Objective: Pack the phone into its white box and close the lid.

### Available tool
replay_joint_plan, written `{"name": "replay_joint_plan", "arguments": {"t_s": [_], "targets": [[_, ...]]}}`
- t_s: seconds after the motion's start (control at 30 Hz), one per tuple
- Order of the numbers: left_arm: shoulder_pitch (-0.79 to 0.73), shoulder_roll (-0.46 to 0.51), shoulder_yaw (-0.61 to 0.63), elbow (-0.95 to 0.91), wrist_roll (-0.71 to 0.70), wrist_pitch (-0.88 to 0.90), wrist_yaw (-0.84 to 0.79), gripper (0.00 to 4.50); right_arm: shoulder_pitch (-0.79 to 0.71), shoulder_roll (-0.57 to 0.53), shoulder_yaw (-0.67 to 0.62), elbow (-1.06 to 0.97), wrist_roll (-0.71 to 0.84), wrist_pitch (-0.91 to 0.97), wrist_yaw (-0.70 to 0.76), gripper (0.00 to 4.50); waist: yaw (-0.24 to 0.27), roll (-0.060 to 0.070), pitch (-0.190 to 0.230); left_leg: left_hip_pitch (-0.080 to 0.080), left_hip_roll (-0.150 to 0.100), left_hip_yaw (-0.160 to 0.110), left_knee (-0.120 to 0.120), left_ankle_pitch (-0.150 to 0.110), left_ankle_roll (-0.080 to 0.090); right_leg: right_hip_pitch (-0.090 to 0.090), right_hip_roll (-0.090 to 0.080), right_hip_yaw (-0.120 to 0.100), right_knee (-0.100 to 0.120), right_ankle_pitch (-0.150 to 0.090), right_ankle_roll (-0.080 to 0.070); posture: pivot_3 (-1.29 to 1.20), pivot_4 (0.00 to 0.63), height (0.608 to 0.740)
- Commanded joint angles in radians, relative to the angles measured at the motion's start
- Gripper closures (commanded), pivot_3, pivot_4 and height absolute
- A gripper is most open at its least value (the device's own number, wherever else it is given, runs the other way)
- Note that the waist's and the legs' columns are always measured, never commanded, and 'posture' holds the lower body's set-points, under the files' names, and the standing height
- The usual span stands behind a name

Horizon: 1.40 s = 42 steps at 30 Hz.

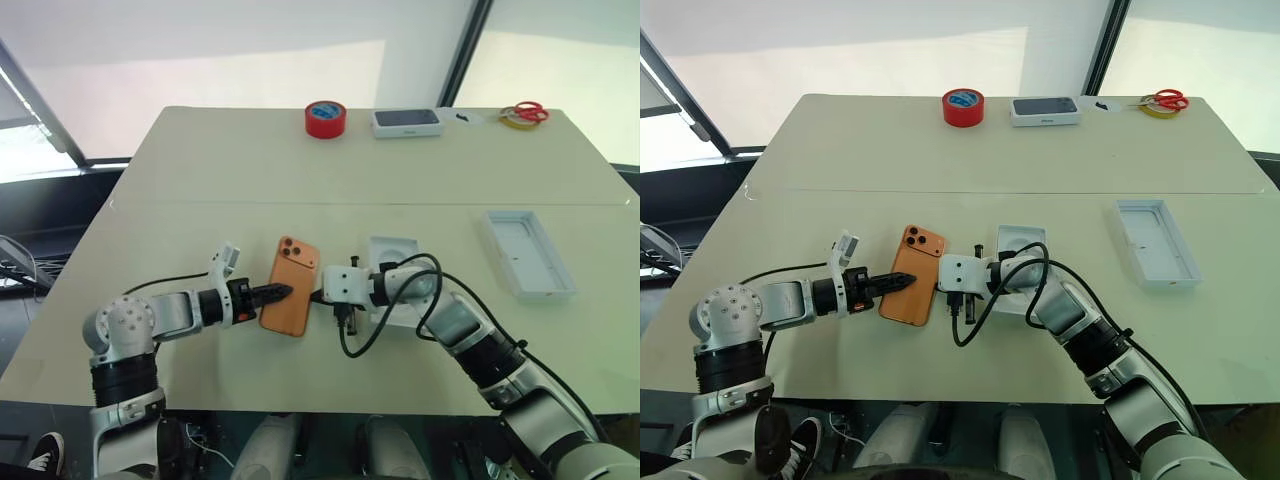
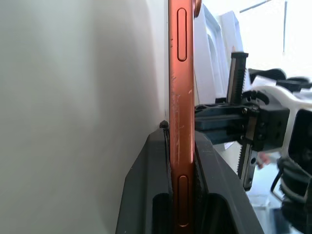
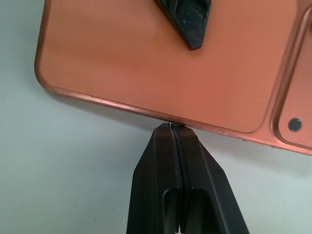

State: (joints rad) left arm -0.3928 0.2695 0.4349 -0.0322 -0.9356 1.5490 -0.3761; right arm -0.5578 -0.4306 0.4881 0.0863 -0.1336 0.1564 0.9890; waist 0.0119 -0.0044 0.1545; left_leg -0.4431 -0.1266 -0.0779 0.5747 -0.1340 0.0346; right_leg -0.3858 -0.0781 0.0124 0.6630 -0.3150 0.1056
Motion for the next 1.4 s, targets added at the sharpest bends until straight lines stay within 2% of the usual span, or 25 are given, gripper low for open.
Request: {"name": "replay_joint_plan", "arguments": {"t_s": [0.03, 0.13, 0.17, 0.23, 0.33, 0.43, 0.6, 0.87, 1.27, 1.37, 1.4], "targets": [[-0.007, -0.025, 0.064, 0.046, -0.047, 0.032, -0.006, 4.49, -0.005, 0.023, -0.069, -0.046, 0.082, 0.019, 0.009, 4.5, 0.001, 0.0, 0.0, 0.0, 0.0, 0.0, 0.0, 0.0, 0.0, 0.0, 0.0, 0.0, 0.0, 0.0, 0.0, 0.0, 0.15, 0.74], [0.003, -0.006, 0.048, 0.026, -0.043, -0.013, -0.035, 4.49, -0.006, 0.022, -0.139, -0.09, 0.198, 0.086, 0.058, 4.5, 0.0, -0.003, 0.002, -0.002, 0.0, 0.0, 0.0, 0.0, 0.0, -0.002, 0.0, 0.0, 0.0, 0.0, 0.0, 0.0, 0.15, 0.74], [-0.003, -0.018, 0.063, 0.023, -0.046, -0.03, -0.027, 4.5, -0.005, 0.02, -0.184, -0.119, 0.294, 0.152, 0.104, 4.24, 0.001, -0.003, 0.002, -0.003, 0.0, 0.0, 0.0, 0.0, 0.0, -0.002, 0.0, 0.0, 0.0, 0.001, 0.001, 0.0, 0.15, 0.74], [-0.018, -0.043, 0.094, 0.013, -0.052, -0.093, -0.011, 4.5, 0.018, -0.04, -0.217, -0.167, 0.317, 0.125, 0.143, 3.62, 0.002, -0.003, 0.003, -0.003, 0.0, 0.0, 0.0, 0.0, 0.0, -0.003, 0.0, 0.0, 0.0, 0.001, 0.003, 0.0, 0.15, 0.74], [0.001, -0.025, 0.041, -0.027, -0.05, -0.127, -0.045, 4.5, 0.07, -0.149, -0.232, -0.225, 0.338, 0.11, 0.223, 2.14, 0.002, -0.005, 0.004, -0.004, 0.0, 0.0, 0.0, 0.0, 0.0, -0.002, -0.001, 0.0, -0.002, 0.001, 0.002, 0.0, 0.15, 0.74], [0.022, -0.02, 0.01, -0.054, -0.086, -0.113, -0.079, 4.5, 0.149, -0.274, -0.251, -0.273, 0.348, 0.079, 0.297, 2.14, 0.0, -0.005, 0.004, -0.006, 0.0, 0.0, 0.0, -0.001, 0.001, -0.003, -0.001, 0.0, -0.004, 0.0, 0.0, 0.0, 0.15, 0.74], [0.021, -0.022, -0.009, -0.073, -0.097, -0.144, -0.088, 4.5, 0.272, -0.368, -0.304, -0.274, 0.337, -0.001, 0.288, 2.14, -0.002, -0.006, 0.006, -0.009, 0.001, 0.0, 0.0, -0.001, 0.002, -0.004, -0.001, 0.0, -0.005, 0.0, -0.001, 0.0, 0.15, 0.74], [0.016, 0.02, -0.063, -0.051, -0.092, -0.169, -0.118, 4.5, 0.337, -0.386, -0.361, -0.257, 0.33, -0.026, 0.22, 2.14, 0.0, -0.005, 0.006, -0.01, 0.001, 0.0, 0.001, -0.001, 0.002, -0.004, -0.001, 0.0, -0.007, -0.001, -0.001, 0.0, 0.15, 0.74], [-0.007, 0.064, -0.095, -0.005, -0.086, -0.2, -0.171, 4.5, 0.388, -0.409, -0.37, -0.237, 0.331, -0.061, 0.229, 2.14, 0.0, -0.006, 0.006, -0.011, 0.001, 0.0, 0.001, -0.001, 0.002, -0.005, -0.001, -0.001, -0.009, 0.0, -0.001, 0.0, 0.15, 0.74], [0.005, 0.056, -0.103, -0.014, -0.08, -0.215, -0.161, 4.5, 0.395, -0.402, -0.363, -0.229, 0.324, -0.069, 0.223, 3.03, 0.001, -0.005, 0.006, -0.011, 0.001, 0.0, 0.001, -0.001, 0.002, -0.005, -0.001, -0.001, -0.009, 0.0, -0.001, 0.0, 0.15, 0.74], [0.008, 0.054, -0.103, -0.016, -0.082, -0.216, -0.158, 4.5, 0.396, -0.401, -0.362, -0.225, 0.318, -0.075, 0.218, 3.51, 0.001, -0.005, 0.006, -0.011, 0.001, 0.0, 0.001, -0.001, 0.002, -0.005, -0.001, -0.001, -0.009, 0.0, -0.001, 0.0, 0.15, 0.74]]}}
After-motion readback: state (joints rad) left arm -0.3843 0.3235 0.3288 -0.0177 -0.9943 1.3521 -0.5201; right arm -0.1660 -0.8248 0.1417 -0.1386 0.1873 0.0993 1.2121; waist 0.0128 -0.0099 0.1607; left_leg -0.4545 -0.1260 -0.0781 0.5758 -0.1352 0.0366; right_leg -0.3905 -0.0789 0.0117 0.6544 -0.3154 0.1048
